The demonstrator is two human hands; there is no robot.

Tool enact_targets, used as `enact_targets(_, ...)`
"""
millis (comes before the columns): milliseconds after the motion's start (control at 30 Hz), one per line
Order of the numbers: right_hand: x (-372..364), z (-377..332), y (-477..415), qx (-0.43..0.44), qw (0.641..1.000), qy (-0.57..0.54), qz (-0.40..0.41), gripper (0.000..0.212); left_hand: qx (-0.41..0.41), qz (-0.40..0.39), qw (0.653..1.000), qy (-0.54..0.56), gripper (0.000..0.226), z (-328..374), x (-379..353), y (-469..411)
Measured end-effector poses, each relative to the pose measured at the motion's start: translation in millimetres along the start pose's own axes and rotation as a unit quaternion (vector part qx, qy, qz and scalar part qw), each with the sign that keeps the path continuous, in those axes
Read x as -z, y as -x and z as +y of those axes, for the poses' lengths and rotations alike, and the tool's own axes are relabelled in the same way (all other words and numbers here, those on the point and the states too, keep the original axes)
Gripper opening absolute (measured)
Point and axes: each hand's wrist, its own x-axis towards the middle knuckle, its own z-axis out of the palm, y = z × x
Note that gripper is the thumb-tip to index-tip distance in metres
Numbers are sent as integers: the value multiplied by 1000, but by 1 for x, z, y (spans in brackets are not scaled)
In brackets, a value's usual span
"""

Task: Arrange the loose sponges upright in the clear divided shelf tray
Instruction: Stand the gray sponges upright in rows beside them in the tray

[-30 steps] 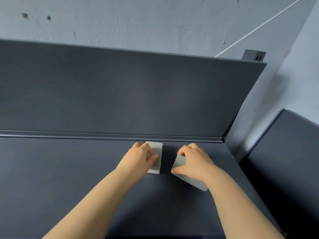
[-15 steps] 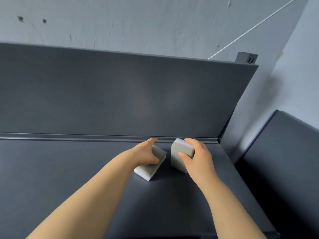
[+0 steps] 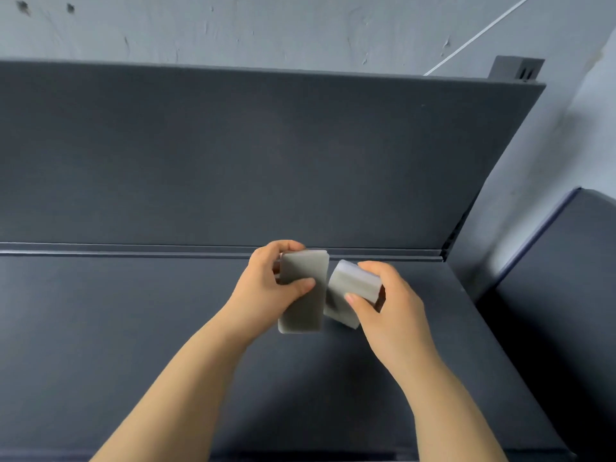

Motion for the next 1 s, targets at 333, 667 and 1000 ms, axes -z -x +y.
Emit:
enact_targets(333, -36, -72, 42, 99, 993, -8, -67, 43, -137, 96, 960, -226, 47, -7, 119, 83)
enact_targets(667, -179, -222, 141, 220, 967, -74, -104, 52, -119, 201, 910, -342, 46, -33, 308, 242)
enact_targets(1000, -310, -328, 222, 281, 935, -113, -183, 48, -59, 287, 874, -389, 44, -88, 451, 365)
